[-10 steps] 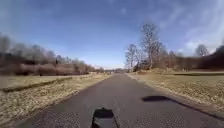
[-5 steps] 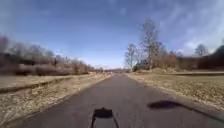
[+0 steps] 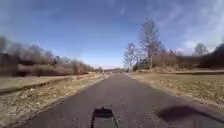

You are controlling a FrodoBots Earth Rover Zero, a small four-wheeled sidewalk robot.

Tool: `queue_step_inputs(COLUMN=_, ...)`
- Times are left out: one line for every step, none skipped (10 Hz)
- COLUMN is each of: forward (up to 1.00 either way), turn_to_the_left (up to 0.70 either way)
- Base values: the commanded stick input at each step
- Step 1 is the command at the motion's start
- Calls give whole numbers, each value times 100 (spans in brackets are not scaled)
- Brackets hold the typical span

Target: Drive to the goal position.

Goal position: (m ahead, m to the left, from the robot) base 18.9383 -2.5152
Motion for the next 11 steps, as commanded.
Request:
queue_step_inputs(forward=85, turn_to_the_left=2)
queue_step_inputs(forward=85, turn_to_the_left=2)
queue_step_inputs(forward=85, turn_to_the_left=2)
queue_step_inputs(forward=85, turn_to_the_left=1)
queue_step_inputs(forward=85, turn_to_the_left=0)
queue_step_inputs(forward=85, turn_to_the_left=0)
queue_step_inputs(forward=85, turn_to_the_left=0)
queue_step_inputs(forward=85, turn_to_the_left=0)
queue_step_inputs(forward=85, turn_to_the_left=0)
queue_step_inputs(forward=85, turn_to_the_left=0)
queue_step_inputs(forward=85, turn_to_the_left=0)
